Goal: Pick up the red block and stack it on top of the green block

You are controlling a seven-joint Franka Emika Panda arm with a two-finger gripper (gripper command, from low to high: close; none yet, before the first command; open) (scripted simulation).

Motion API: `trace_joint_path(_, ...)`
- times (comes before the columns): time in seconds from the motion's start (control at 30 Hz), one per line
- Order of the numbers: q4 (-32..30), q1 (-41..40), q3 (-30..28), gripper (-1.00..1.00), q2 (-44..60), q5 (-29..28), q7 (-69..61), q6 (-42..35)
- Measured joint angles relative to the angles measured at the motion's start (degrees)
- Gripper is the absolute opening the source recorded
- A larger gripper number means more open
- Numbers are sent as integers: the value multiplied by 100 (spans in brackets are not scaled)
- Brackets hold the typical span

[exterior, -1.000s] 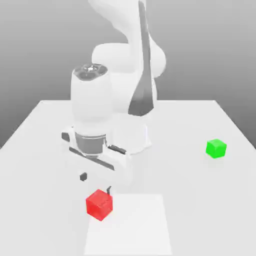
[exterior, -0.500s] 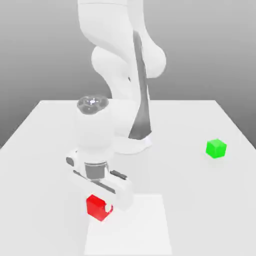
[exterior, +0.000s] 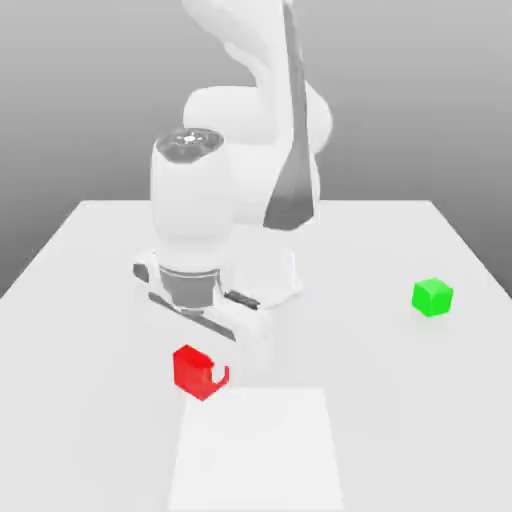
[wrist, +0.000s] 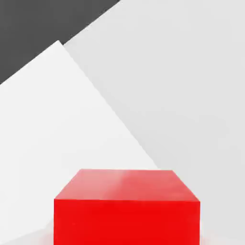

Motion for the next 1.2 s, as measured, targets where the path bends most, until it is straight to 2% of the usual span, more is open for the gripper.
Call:
trace_joint_path(0.23,-84,870,1135,-100,-974,601,2201,-834)
trace_joint_path(0.63,-321,2800,3022,-100,-2001,2357,5481,-1439)
trace_joint_path(0.83,-434,3713,3995,-100,-2006,3251,6969,-1216)
trace_joint_path(0.97,-485,4104,4701,-100,-1702,3722,7839,-777)
trace_joint_path(1.07,-504,3535,5443,-100,-999,3506,8192,-24)
trace_joint_path(1.17,-505,3534,5445,-100,-999,3503,8194,-8)
trace_joint_path(1.2,-505,3533,5445,100,-999,3502,8195,-2)
